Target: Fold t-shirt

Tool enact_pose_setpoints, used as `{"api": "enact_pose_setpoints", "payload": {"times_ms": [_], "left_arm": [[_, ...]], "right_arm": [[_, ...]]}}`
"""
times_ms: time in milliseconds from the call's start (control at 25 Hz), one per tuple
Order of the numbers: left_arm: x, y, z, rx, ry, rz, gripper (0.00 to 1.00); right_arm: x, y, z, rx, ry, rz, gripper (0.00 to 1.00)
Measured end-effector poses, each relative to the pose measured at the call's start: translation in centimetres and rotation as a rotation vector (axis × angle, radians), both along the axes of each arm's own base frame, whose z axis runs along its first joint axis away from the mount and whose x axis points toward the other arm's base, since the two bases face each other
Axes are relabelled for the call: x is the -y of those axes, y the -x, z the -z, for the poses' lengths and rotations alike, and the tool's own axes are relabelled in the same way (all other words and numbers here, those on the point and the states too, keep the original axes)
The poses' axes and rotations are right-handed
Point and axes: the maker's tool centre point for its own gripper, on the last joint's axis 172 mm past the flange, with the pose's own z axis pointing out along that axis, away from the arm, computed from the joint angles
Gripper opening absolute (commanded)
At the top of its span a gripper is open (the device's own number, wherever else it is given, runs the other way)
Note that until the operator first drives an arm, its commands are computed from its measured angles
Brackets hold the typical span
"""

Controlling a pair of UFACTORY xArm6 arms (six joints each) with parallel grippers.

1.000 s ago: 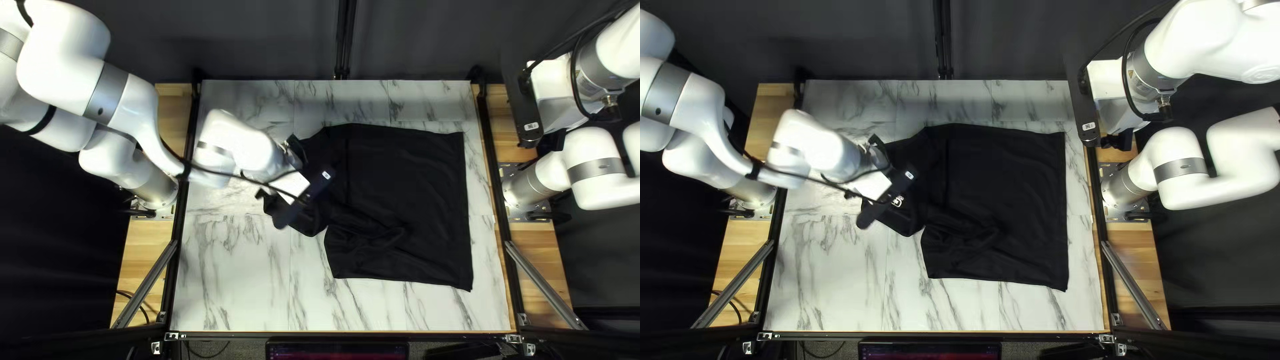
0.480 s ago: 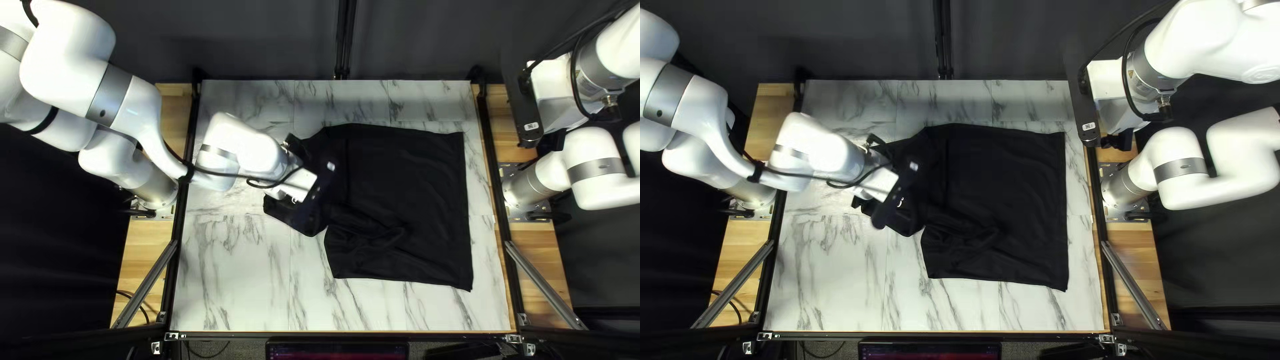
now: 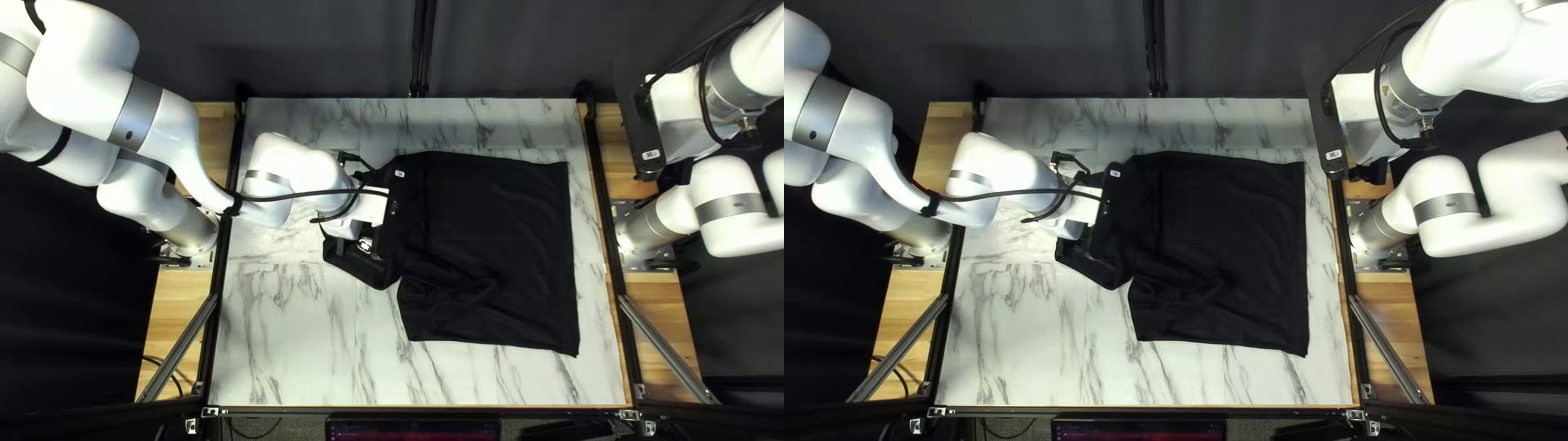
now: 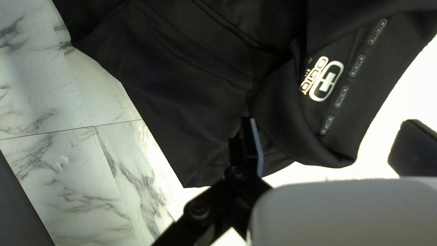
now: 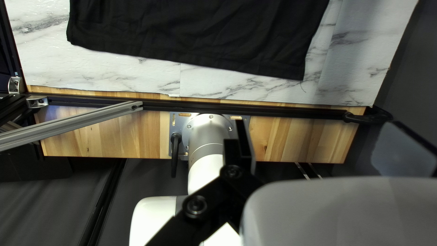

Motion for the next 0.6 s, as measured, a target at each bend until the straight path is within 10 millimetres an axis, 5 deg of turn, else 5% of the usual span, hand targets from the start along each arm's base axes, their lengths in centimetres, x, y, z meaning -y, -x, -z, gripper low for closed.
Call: {"api": "enact_pose_setpoints", "payload": {"times_ms": [160, 440, 600], "left_arm": [[-1.9, 0.2, -0.4, 0.005, 0.017, -0.089, 1.00], [-6.9, 2.7, 2.4, 0.067, 0.110, -0.719, 1.00], [-8.0, 3.6, 3.5, 0.091, 0.121, -0.865, 1.00]], "right_arm": [[0.0, 0.0, 0.0, 0.000, 0.000, 0.000, 1.00], [0.0, 0.0, 0.0, 0.000, 0.000, 0.000, 1.00], [0.0, 0.0, 0.0, 0.000, 0.000, 0.000, 1.00]]}}
